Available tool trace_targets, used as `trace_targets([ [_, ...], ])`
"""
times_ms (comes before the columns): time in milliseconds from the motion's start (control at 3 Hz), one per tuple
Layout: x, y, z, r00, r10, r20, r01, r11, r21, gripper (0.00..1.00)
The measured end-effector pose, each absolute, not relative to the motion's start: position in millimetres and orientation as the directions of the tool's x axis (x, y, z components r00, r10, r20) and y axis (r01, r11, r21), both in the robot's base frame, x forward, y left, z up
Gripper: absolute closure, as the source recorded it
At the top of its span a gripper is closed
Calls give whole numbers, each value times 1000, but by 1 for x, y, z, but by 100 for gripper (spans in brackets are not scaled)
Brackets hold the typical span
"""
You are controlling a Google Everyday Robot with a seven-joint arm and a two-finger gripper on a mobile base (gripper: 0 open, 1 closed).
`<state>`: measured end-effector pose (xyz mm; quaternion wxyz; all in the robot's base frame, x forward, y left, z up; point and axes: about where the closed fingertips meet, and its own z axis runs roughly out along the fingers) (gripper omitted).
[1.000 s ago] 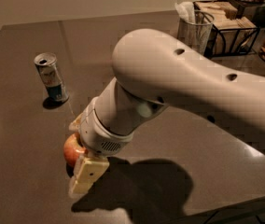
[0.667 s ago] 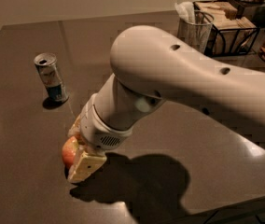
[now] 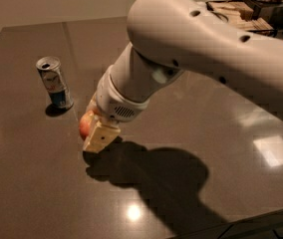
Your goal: Move apple near redbull can
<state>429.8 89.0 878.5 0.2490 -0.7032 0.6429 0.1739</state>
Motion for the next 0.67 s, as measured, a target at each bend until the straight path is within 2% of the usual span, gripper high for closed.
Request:
trace_targets([
  [333, 490, 79, 890, 28, -834, -551, -983, 78, -168, 100],
  [667, 515, 84, 888, -30, -832, -554, -976, 145, -164, 100],
])
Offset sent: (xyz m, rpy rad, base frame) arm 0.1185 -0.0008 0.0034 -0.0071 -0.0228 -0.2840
